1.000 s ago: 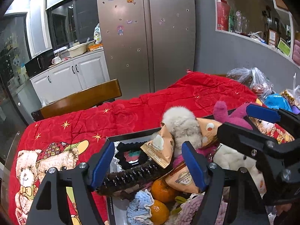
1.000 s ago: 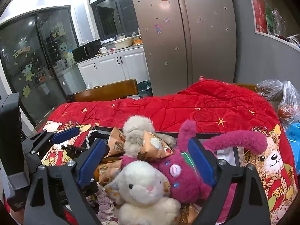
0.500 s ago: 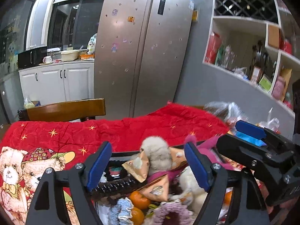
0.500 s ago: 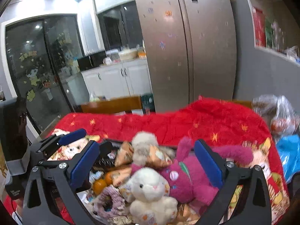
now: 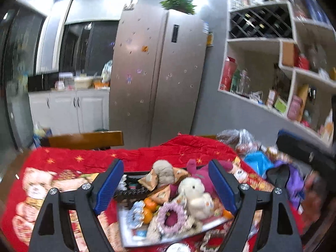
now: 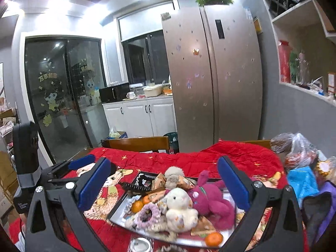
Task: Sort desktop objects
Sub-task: 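Withdraw both open grippers from the box back toward the quilt, then position left gripper over the Choco Magic packet while right approaches the white lace scrunchie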
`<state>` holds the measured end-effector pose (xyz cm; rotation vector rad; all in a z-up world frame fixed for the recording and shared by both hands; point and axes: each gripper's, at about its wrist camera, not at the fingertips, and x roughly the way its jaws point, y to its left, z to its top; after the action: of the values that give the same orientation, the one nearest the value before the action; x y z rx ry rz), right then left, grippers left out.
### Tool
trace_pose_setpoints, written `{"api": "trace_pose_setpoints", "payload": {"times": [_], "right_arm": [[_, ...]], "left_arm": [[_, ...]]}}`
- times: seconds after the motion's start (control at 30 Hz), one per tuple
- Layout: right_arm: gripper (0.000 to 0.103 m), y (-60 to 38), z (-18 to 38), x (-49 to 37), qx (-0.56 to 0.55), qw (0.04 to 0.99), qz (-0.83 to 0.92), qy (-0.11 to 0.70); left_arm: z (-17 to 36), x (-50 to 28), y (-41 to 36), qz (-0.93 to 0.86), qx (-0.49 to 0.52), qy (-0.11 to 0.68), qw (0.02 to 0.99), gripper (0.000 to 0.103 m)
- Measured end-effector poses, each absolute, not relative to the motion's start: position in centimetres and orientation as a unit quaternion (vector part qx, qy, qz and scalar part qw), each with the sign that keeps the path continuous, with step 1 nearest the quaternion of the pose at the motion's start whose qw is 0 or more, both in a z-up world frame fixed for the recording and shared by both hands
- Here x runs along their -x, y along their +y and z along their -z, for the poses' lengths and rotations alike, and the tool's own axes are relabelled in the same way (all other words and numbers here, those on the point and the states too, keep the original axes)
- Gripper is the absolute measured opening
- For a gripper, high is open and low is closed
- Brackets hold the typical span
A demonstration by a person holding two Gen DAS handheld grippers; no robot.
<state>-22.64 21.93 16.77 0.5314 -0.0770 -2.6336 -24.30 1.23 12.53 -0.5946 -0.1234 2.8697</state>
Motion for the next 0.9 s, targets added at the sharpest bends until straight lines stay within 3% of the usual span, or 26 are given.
{"api": "trace_pose_setpoints", "payload": {"times": [0.37, 0.57, 0.9], "right_arm": [[0.103, 25.4, -15.2, 14.2, -0.198, 0.234, 0.951, -0.021], [0.103, 26.4, -8.5, 14.5, -0.25, 0.25, 0.935, -0.036], [0.103, 27.6, -0.4, 17.2, -0.404, 0.196, 0.89, -0.083]], "left_arm": [[-10.2, 17.1, 3.7, -0.967, 0.217, -0.034, 0.13, 0.085], [-4.3, 16.9, 3.8, -0.958, 0.257, -0.051, 0.12, 0.085], [1.8, 18.6, 7.1, -0.934, 0.336, 0.011, 0.119, 0.085]]}}
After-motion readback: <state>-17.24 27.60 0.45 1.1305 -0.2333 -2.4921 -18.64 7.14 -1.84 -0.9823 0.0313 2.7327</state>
